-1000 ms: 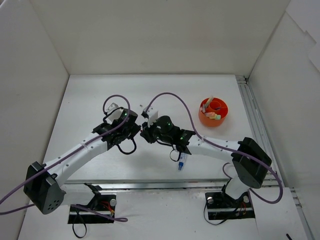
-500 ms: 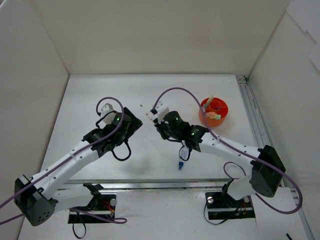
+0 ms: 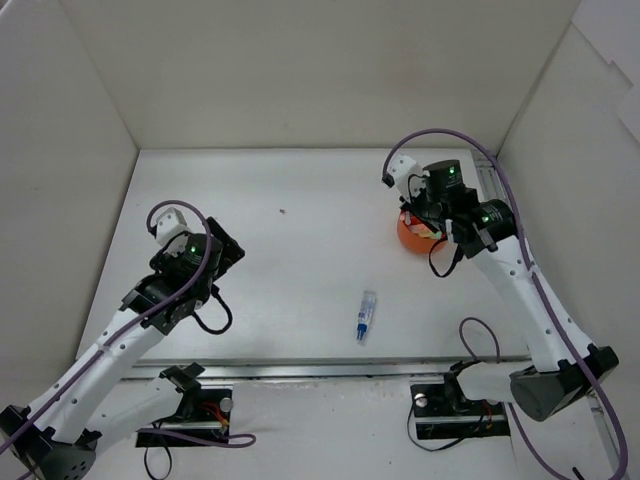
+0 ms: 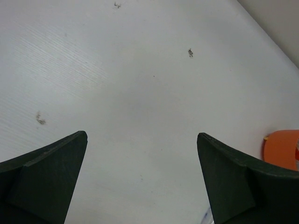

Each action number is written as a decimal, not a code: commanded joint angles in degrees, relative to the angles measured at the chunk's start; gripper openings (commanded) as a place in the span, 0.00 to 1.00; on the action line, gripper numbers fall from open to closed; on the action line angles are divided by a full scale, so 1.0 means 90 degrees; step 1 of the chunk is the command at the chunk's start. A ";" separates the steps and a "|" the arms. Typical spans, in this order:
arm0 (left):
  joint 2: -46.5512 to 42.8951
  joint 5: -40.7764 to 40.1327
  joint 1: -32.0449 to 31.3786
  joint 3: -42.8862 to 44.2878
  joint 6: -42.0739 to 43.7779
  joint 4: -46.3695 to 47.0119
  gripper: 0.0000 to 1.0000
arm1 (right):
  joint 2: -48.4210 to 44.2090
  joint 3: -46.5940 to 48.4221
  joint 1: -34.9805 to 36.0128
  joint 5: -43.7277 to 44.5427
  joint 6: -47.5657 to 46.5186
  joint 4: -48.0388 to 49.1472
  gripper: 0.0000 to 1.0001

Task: Sort the stationery into containers
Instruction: Place the pen in the storage box.

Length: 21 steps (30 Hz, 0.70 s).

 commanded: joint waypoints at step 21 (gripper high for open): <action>0.1239 0.0991 0.1081 0.0096 0.1927 0.0839 1.00 | 0.4467 0.4766 -0.1407 0.0992 -0.2888 -0.4504 0.00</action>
